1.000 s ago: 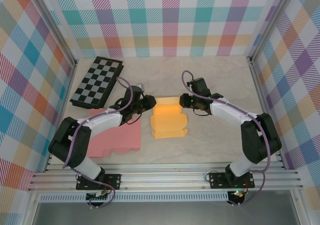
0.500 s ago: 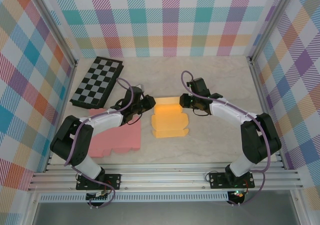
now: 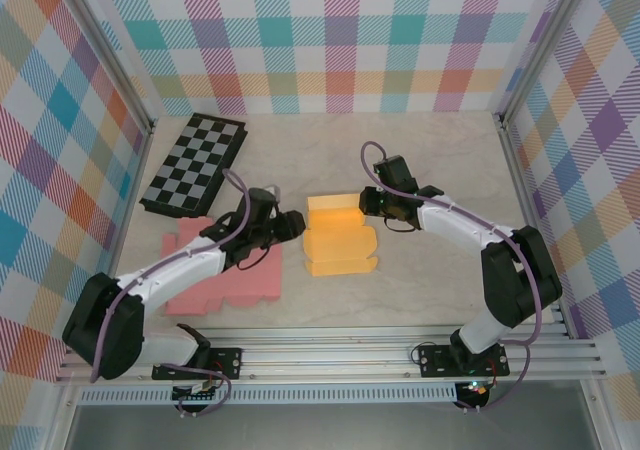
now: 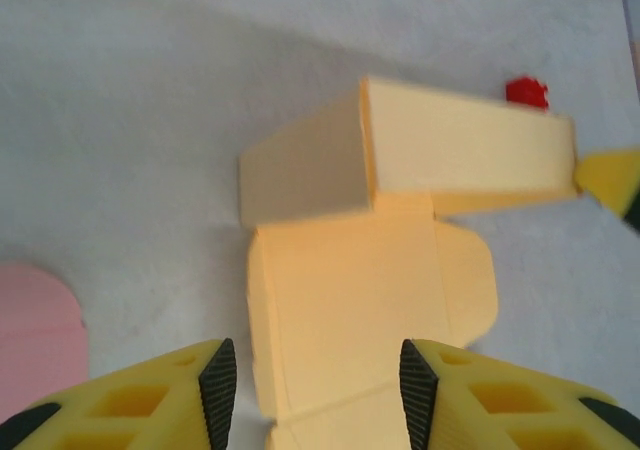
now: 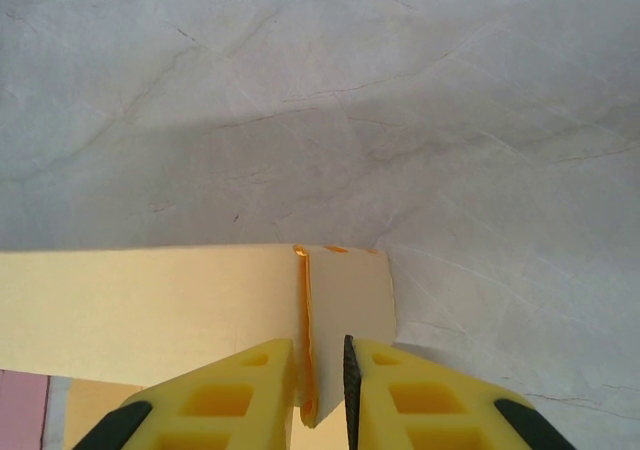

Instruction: Fold the paper box

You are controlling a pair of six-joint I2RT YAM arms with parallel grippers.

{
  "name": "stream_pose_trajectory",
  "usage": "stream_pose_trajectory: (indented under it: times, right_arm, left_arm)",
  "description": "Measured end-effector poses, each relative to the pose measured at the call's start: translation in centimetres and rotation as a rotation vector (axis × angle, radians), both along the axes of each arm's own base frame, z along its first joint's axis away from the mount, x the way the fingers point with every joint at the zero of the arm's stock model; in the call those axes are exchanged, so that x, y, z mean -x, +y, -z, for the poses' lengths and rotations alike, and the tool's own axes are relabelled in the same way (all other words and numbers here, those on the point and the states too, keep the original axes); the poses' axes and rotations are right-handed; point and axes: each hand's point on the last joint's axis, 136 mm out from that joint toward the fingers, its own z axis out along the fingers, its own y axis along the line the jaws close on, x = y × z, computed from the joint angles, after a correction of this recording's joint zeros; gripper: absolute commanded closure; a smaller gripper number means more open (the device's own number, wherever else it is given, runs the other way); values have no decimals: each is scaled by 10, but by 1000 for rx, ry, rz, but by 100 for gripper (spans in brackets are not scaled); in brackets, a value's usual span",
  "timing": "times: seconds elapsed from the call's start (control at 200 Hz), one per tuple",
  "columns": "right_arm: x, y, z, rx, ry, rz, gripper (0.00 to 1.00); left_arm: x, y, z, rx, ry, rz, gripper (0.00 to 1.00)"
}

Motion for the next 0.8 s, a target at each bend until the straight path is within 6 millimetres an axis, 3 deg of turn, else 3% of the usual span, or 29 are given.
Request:
stream_pose_trajectory:
  times: [0.16,0.26,0.46,0.8]
  right_arm:
    - [-1,-1,0,8,5,7,77]
    - [-2,1,0,11,15,13,77]
    - [-18,4,-3,39,23,41,76]
    - [-43,6,-7,79,24,91,76]
  left_arm:
    - [45,-6,46,-30,103,78,46]
    - [58,-2,63,-38,153,74,43]
    - [64,-15,59,-16,145,98,40]
    - [62,-15,50,3,126,66,35]
